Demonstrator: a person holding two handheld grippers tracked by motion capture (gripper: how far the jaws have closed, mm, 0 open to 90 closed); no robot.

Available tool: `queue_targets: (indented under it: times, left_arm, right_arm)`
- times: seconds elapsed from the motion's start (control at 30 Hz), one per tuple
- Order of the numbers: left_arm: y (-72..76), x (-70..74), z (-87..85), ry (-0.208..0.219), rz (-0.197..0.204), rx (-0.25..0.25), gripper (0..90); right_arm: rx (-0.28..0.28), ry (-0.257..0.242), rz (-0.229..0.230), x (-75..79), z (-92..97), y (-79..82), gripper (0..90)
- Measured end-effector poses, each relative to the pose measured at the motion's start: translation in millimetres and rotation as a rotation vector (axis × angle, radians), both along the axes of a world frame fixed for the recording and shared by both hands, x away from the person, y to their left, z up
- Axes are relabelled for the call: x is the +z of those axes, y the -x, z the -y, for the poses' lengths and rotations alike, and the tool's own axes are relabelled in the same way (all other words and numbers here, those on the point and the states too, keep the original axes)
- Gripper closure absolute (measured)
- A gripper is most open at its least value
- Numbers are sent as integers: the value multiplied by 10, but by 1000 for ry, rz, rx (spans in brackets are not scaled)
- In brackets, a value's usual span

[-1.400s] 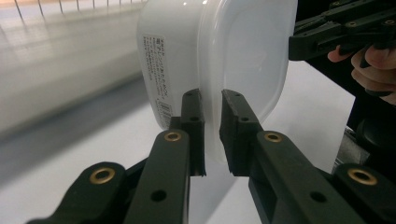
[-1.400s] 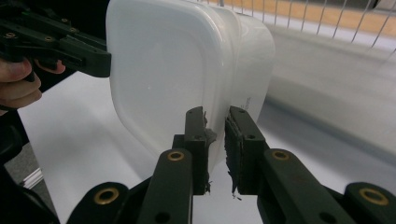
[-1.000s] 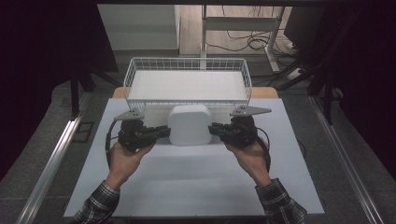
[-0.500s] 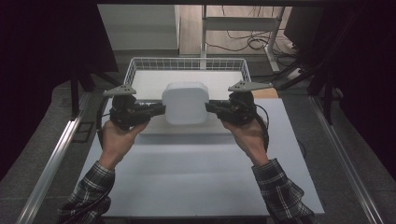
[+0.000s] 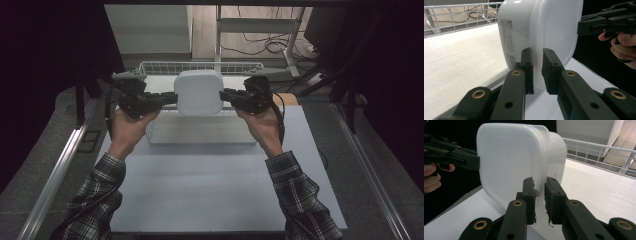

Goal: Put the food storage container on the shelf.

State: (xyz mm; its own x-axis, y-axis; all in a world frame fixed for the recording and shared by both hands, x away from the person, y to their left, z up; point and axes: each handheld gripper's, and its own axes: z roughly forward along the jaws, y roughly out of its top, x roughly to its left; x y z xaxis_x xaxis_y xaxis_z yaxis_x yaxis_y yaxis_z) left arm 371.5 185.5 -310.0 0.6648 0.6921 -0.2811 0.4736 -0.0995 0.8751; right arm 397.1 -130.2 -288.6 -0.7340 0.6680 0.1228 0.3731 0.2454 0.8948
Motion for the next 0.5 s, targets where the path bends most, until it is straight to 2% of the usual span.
queue_targets:
  times: [0.23,0.5]
  left_arm:
    - [-157,-28,5,2,-30,20,795]
    - [-260,-82,17,3,-49,39,775]
  right_arm:
    - [-20,9,-21,7,-44,-141,778]
    - [-25,9,-48,-31,-69,-228,775]
